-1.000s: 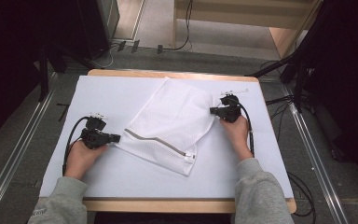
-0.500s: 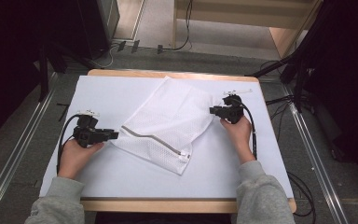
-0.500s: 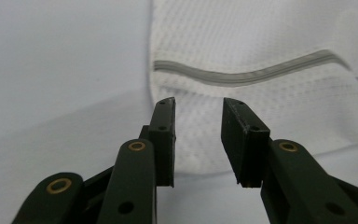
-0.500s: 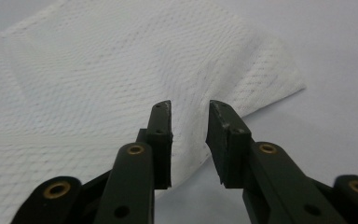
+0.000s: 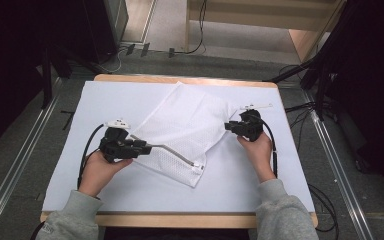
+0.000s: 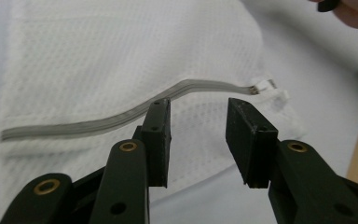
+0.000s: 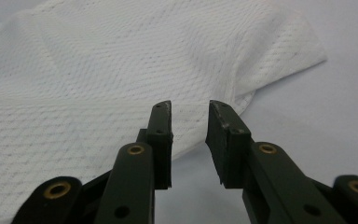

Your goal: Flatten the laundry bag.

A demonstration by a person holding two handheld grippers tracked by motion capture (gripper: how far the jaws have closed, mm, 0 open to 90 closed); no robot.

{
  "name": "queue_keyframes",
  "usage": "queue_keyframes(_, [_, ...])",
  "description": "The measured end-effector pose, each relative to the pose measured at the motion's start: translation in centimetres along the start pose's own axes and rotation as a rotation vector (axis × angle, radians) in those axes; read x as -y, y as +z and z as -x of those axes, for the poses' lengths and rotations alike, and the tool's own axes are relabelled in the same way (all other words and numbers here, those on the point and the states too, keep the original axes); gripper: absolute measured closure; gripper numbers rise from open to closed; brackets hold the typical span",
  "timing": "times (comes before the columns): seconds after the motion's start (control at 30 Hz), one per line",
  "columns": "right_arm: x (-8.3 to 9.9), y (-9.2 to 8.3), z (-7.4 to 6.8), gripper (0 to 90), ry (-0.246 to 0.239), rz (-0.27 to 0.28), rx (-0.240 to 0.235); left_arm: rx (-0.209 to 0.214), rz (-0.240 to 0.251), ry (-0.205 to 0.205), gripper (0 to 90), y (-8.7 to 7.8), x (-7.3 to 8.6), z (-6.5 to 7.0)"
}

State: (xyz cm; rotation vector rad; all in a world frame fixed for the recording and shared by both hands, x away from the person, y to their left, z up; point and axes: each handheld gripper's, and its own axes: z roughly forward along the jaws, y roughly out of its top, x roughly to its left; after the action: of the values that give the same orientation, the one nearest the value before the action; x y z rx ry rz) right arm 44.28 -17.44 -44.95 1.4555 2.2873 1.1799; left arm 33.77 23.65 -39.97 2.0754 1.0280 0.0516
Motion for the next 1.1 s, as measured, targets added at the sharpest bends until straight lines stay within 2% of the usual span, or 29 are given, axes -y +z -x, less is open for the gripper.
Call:
queue_keyframes(0.1, [0.3,0.0,-0.1,72.0,-0.004,-0.007,0.003,0.033,-0.013,0.025,61.1,0.9,-0.3,1.2])
queue_keyframes(0.2, [0.5,0.0,-0.3,72.0,-0.006,-0.012,0.004,0.047,-0.041,0.056,60.8,1.9,-0.6,2.2])
queue_keyframes(0.33, [0.7,0.1,-0.6,71.9,-0.014,-0.011,-0.001,0.084,-0.038,0.057,60.1,3.2,-0.9,3.2])
queue_keyframes(0.53, [1.1,0.1,-1.0,70.4,-0.018,-0.017,-0.004,0.114,-0.088,0.107,58.2,5.7,-1.2,5.2])
queue_keyframes(0.63, [1.3,0.0,-1.1,69.0,-0.022,-0.012,-0.005,0.125,-0.091,0.116,57.4,6.2,-1.2,5.7])
queue_keyframes(0.7, [1.4,0.1,-1.1,68.0,-0.023,-0.013,-0.005,0.132,-0.110,0.133,56.8,7.0,-1.3,6.2])
queue_keyframes(0.9, [1.5,0.4,-1.5,66.4,-0.040,-0.013,-0.002,0.147,-0.118,0.136,55.7,8.5,-1.2,6.9])
queue_keyframes(1.0, [1.5,0.6,-1.9,70.9,-0.040,-0.013,-0.006,0.159,-0.127,0.126,55.7,9.3,-1.2,7.3])
queue_keyframes(1.03, [1.4,0.8,-2.2,77.6,-0.043,-0.007,-0.013,0.156,-0.134,0.129,55.7,10.0,-1.0,7.5])
queue_keyframes(1.07, [1.4,0.8,-2.2,77.6,-0.043,-0.007,-0.013,0.156,-0.134,0.129,55.9,10.0,-1.0,7.5])
queue_keyframes(1.1, [1.3,0.9,-2.6,83.8,-0.040,-0.008,-0.025,0.152,-0.144,0.135,56.1,10.6,-0.9,7.7])
